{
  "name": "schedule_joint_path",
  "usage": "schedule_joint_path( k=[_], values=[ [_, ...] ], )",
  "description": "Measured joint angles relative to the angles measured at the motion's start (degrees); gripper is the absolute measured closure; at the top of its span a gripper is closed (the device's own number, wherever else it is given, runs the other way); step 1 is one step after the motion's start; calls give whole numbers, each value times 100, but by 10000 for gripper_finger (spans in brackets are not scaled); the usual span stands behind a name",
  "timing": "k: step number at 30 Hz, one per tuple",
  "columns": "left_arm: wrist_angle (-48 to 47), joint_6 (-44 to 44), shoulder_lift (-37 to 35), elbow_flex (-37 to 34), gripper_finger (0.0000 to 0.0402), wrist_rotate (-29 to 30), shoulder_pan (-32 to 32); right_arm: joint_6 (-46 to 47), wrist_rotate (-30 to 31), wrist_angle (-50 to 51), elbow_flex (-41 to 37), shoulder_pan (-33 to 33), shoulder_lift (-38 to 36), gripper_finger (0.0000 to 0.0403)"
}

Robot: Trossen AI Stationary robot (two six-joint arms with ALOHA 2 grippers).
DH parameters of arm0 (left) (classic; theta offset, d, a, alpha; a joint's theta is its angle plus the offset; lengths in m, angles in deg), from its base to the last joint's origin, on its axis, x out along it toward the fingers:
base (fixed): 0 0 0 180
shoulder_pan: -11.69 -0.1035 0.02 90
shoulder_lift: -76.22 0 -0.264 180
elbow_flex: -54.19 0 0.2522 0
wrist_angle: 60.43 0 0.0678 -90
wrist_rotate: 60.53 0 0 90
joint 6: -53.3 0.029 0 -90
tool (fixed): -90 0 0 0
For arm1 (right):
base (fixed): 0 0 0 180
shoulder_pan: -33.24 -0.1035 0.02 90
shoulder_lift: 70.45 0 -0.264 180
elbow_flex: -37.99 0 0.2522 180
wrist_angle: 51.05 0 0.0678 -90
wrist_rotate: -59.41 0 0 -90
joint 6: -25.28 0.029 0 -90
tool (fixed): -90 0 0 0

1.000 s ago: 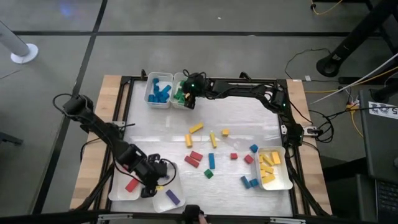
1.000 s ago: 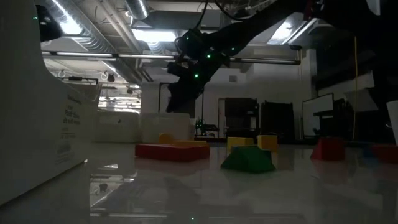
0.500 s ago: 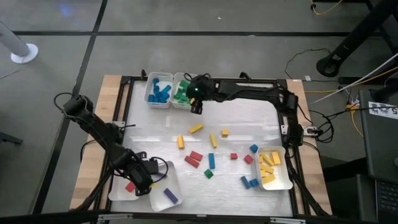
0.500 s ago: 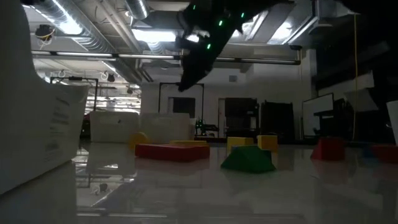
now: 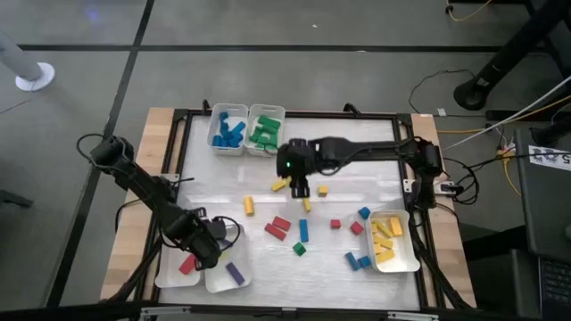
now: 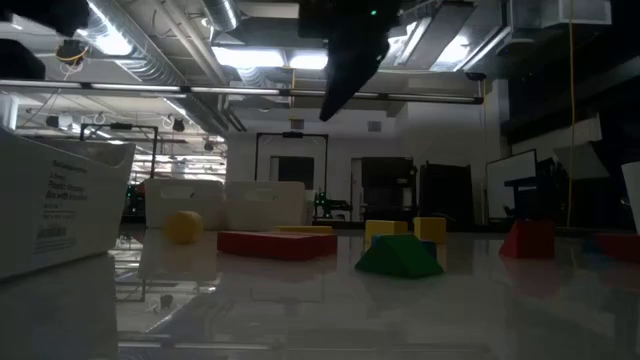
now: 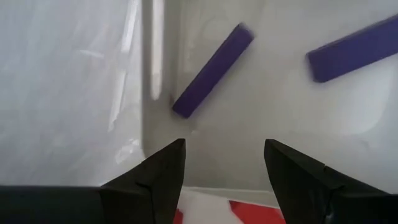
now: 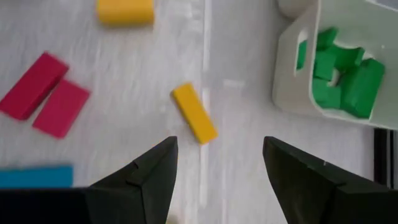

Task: Sort blocks
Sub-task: Put the yellow block into the bottom right white bin

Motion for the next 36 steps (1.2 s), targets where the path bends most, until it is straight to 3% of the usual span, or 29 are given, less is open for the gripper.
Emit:
schedule_joint_path(
  k=[7,10,14,17,24,30,36],
  values=[
    [47,1182,2,800,194,265,-193,158,628,570,-1,-445,-54,169],
    [-125,2274,-19,1154,194,872,-305,160,773,742,-2,-527,-55,169],
    [-515,4138,-20,1315,194,2160,-444,181,805,872,-2,-552,-55,169],
    [-1011,5485,-20,1313,194,2591,-601,438,805,907,-2,-546,-55,169],
    [-2007,6309,-20,591,194,2596,-1140,604,761,1078,-2,-543,-52,169],
    [-1298,7873,-20,-351,194,2545,-1427,618,759,1075,-2,-543,-50,169],
    [-521,8505,-18,-961,194,1929,-1570,766,756,1073,-2,-541,-50,169]
  ],
)
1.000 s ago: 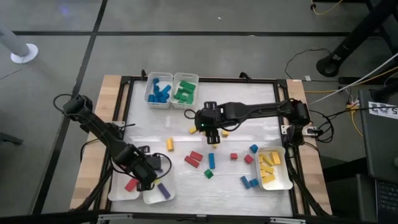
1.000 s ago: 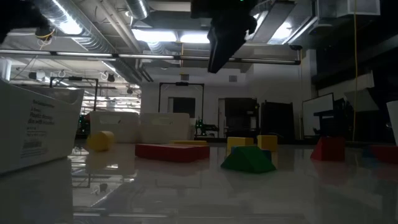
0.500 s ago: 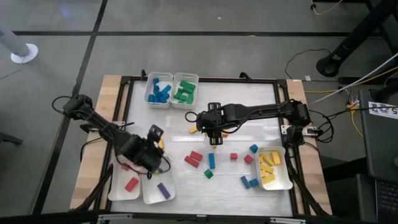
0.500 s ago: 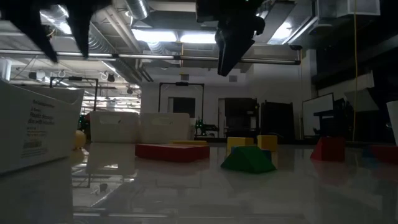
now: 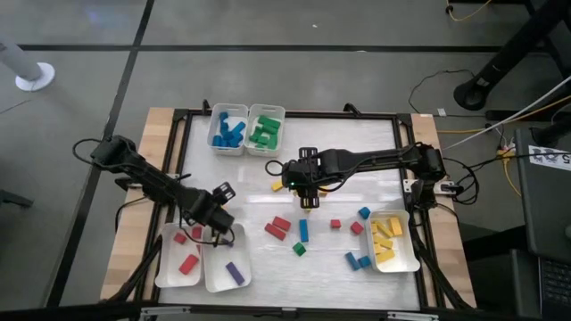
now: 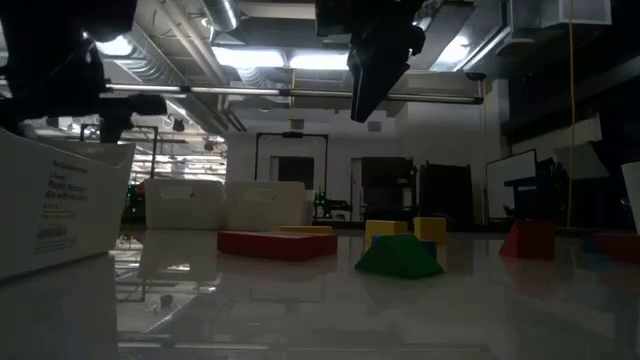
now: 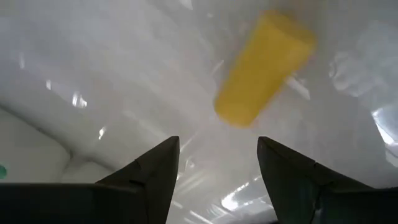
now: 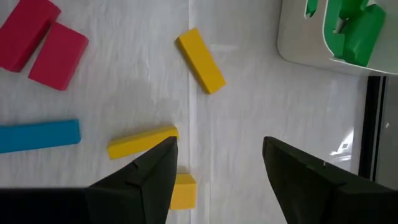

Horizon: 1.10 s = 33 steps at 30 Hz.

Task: Sort blocks
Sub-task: Put the yellow block into the bottom right white bin

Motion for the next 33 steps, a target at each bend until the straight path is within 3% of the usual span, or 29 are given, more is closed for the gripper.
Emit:
schedule_joint_path(
  k=[10,19,23,28,33],
  values=[
    [563,371,0,-337,194,-353,-19,-10,0,-13,0,0,0,169],
    [659,80,-1,-416,194,-372,-17,-19,-8,-39,0,0,2,169],
    [289,-561,-2,-283,194,-150,-36,-19,-15,-39,0,0,2,169],
    [-510,-2004,-120,104,194,-171,-144,-19,-15,-54,0,0,2,169],
    [-724,-3091,-473,444,194,-361,-212,-17,-42,-57,0,0,2,169]
  ],
)
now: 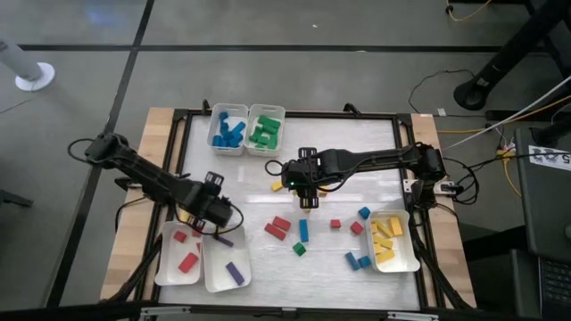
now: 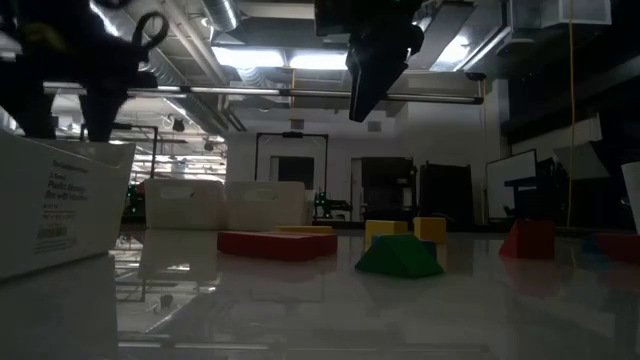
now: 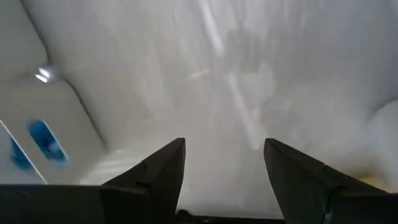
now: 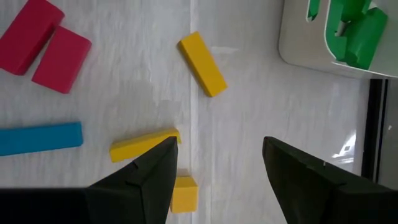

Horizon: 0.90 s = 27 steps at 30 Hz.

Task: Sort blocks
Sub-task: Put the yellow block into the bottom right white bin

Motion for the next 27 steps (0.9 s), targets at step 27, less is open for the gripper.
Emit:
schedule_joint_path(
  k=[27],
  values=[
    [-695,-8652,-943,-477,194,-3185,-736,3,-306,0,0,0,2,169]
  ],
)
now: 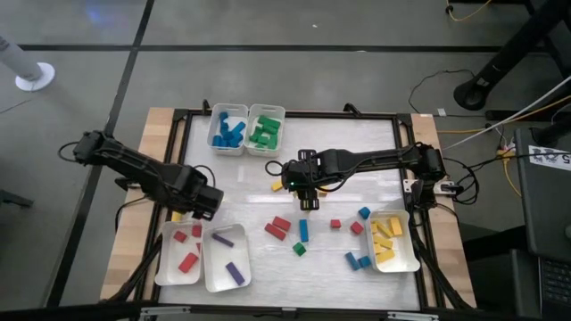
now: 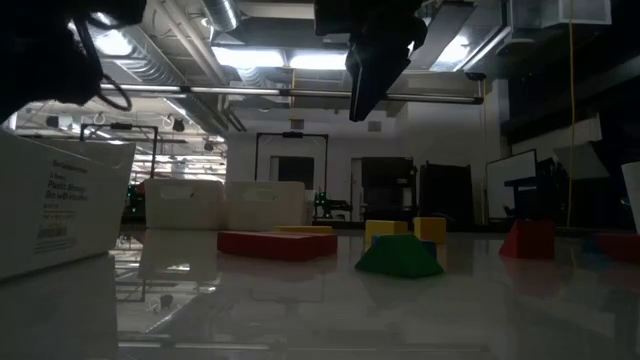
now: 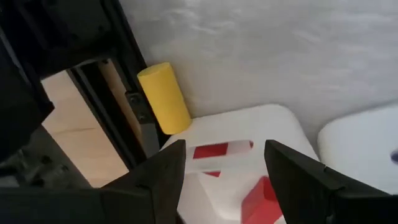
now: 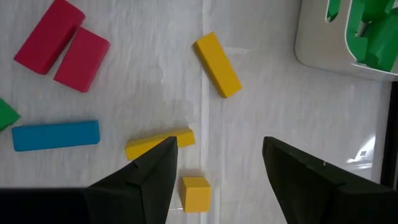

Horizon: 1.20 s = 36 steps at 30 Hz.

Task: Sort blocks
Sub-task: Put the yellow block into the bottom right white bin

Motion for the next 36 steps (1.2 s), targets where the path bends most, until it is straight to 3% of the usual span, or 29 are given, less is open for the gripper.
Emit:
schedule_joint_path(
  k=[10,22,27,36],
  values=[
    [14,-976,2,-330,194,-19,-95,2,0,0,0,2,0,169],
    [169,-2099,2,-889,194,-161,246,-8,4,2,0,2,0,169],
    [713,-2181,2,-1173,194,-537,439,-11,4,2,0,2,0,169],
    [1120,-2483,4,-1671,194,-561,680,-14,13,0,0,2,0,169]
  ],
)
